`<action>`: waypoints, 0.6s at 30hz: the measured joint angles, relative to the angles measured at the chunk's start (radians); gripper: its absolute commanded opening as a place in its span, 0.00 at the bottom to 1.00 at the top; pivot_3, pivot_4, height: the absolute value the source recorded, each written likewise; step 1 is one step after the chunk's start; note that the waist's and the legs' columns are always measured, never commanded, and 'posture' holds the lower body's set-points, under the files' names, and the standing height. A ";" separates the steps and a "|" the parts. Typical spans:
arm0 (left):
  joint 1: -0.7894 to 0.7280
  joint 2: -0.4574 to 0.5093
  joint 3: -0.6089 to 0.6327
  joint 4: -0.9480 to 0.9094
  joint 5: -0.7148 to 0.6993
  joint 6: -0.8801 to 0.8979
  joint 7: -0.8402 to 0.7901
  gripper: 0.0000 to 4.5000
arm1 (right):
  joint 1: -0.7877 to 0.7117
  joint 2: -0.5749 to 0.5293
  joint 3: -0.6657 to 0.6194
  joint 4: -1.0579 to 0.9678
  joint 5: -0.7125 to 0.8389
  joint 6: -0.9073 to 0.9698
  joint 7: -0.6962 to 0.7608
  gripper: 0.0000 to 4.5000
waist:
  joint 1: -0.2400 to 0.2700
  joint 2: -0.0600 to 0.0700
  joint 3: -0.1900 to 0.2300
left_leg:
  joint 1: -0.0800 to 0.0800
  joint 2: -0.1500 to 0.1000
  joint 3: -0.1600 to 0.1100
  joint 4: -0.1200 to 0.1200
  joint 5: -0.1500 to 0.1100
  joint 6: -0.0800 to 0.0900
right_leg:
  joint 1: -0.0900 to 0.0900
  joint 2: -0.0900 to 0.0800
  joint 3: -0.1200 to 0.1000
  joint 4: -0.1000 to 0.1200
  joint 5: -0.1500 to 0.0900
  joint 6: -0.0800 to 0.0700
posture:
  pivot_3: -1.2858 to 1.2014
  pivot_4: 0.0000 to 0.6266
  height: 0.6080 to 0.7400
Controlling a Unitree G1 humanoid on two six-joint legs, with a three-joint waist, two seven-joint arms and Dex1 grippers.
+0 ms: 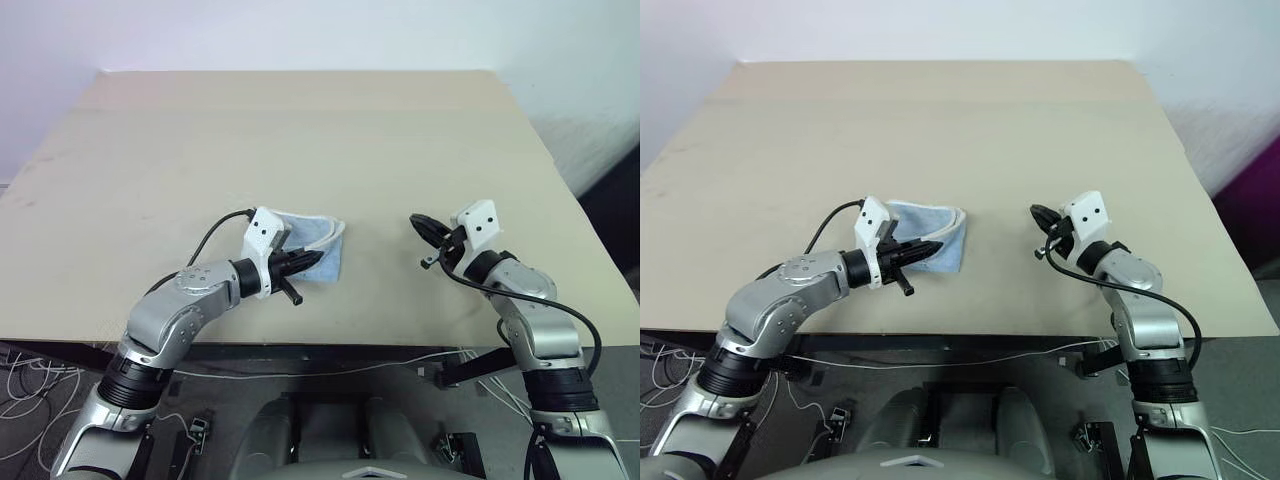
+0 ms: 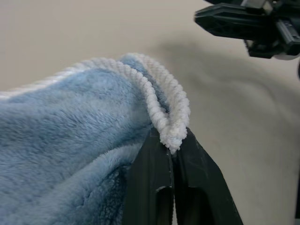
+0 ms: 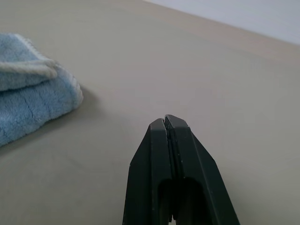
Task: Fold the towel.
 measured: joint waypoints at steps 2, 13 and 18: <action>0.000 -0.021 0.022 -0.001 -0.018 0.013 -0.007 0.39 | 0.000 0.000 -0.001 -0.001 0.000 0.001 -0.003 0.00 | 0.001 0.000 0.000 | 0.000 0.000 0.000 0.000 0.000 0.000 | 0.000 0.000 0.000 0.000 0.000 0.000 | 0.52 0.24 1.00; 0.054 -0.053 0.254 -0.058 -0.157 0.081 0.026 0.97 | -0.018 0.014 0.014 -0.027 0.007 0.031 0.005 0.00 | -0.002 0.000 0.000 | 0.000 0.000 0.000 0.001 0.000 0.000 | -0.001 -0.001 0.000 0.002 0.000 0.000 | 0.52 0.24 1.00; 0.040 -0.016 0.327 0.025 -0.049 -0.020 0.066 0.62 | -0.097 0.063 0.051 -0.054 0.044 0.091 0.018 0.00 | -0.012 0.000 0.000 | 0.000 0.000 0.000 0.001 0.000 0.000 | -0.001 0.001 0.000 0.003 0.000 0.000 | 0.52 0.24 1.00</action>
